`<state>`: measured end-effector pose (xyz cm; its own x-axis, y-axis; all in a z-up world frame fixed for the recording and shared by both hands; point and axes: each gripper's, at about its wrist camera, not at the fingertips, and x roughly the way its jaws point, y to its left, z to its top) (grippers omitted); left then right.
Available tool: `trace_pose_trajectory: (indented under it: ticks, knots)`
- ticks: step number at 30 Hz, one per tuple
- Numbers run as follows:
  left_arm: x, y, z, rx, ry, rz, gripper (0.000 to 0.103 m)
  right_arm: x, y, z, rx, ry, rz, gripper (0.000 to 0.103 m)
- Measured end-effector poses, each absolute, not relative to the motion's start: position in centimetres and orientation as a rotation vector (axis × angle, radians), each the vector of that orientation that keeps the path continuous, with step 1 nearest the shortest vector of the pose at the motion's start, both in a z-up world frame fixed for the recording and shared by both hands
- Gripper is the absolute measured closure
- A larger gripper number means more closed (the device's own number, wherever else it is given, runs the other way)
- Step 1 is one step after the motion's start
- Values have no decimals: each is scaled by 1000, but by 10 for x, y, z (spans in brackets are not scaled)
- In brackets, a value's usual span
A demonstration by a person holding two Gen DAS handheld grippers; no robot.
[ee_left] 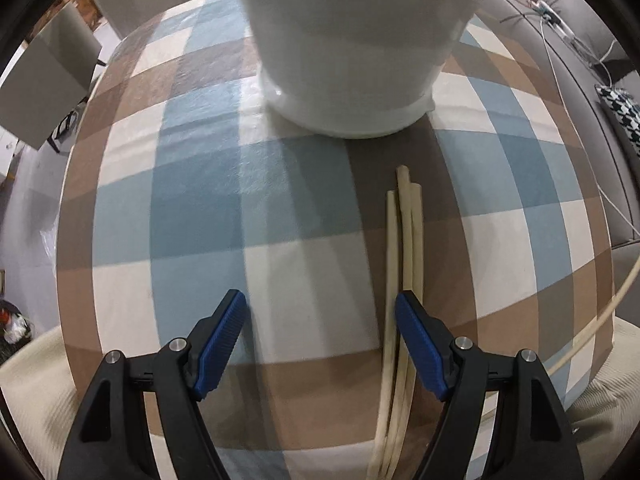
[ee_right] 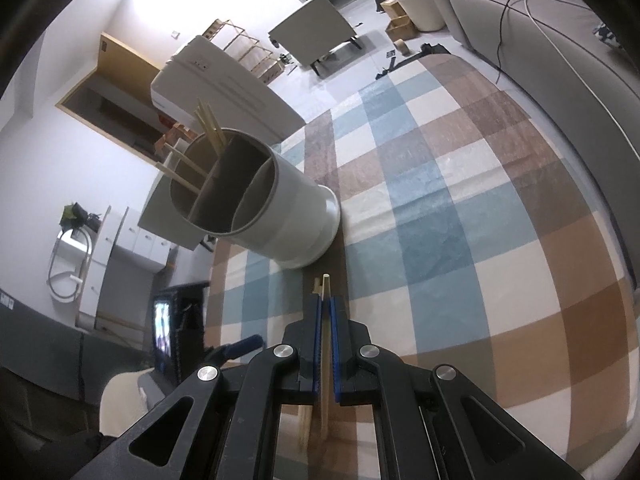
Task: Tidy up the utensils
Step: 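Close the right tool on a chopstick while the left tool closes on another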
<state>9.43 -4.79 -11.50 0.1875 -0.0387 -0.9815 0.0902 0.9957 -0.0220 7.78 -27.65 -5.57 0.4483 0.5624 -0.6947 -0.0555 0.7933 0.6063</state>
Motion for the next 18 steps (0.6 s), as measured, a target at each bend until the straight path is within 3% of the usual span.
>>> trace_pose_trajectory:
  ticks: [5,6,8,13,15,18]
  knots:
    - [93,-49,-118,85,1385,-88,30,79,-280,-55,567,1044,405,99]
    - [96,-49,-119,85,1384,-97,34,80,-280,-55,569,1045,404,99]
    - [100,-52,-119,81,1383,-121,44,81,-279,-55,570,1047,405,99]
    - [115,-69,-118,122,1382,-185,91,83,-275,-52,535,1031,413,99]
    - [119,-74,-119,126,1384,-209,102,84,-275,-51,532,1029,412,99]
    - [123,-78,-121,120,1381,-213,102,85,-277,-51,534,1027,400,99]
